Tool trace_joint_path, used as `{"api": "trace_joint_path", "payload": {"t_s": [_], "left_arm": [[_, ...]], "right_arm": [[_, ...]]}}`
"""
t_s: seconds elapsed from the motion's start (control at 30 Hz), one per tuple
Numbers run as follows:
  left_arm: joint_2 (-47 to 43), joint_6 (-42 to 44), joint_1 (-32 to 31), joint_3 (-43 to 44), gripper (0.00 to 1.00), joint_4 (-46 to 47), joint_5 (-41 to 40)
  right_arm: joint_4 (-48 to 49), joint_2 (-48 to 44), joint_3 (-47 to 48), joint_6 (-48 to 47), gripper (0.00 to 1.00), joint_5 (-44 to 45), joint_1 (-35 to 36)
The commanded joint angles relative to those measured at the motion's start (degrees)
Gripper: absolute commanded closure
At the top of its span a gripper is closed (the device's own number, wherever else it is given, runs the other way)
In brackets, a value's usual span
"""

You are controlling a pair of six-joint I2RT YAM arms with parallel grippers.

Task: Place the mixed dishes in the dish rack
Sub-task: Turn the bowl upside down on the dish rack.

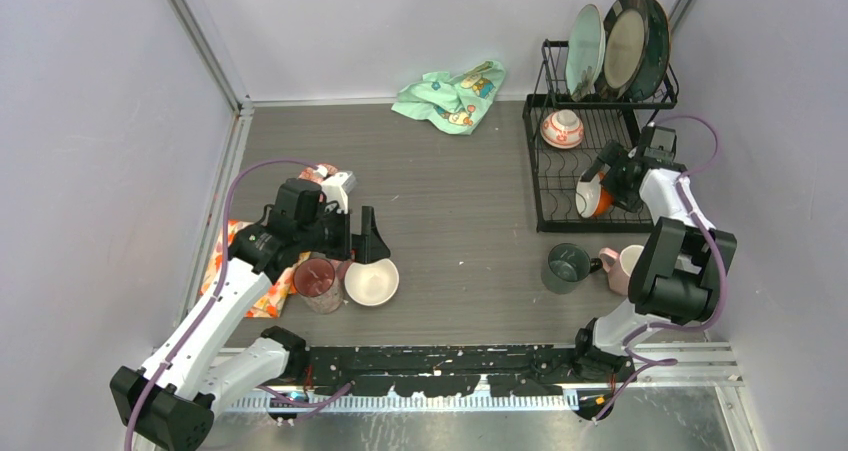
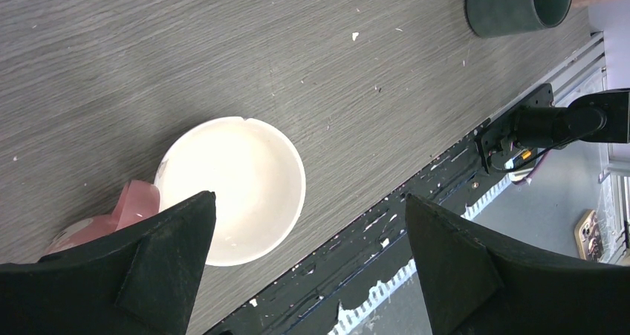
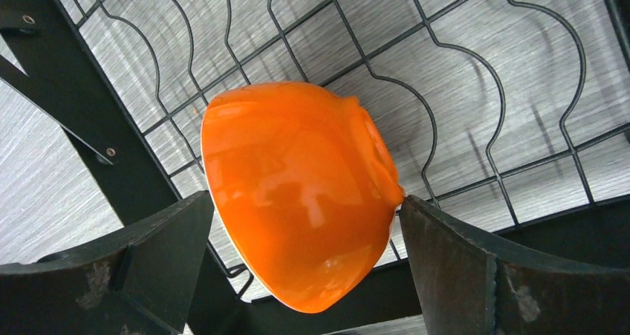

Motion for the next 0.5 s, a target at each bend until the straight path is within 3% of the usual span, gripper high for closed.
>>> {"api": "trace_joint_path", "payload": {"t_s": [0.0,0.47], "left_arm": [[-0.09,0.66,-0.27,0.61,0.0,0.8,0.77],[-0.21,0.66,-0.28,0.39,0.0,0.89,0.97]], "right_arm": [[3.5,-0.27,-0.09,-0.41,0.0,-7.67,0.22],[-0.13,-4.57,2.73,-0.52,0.04,-10.23,5.82]]}}
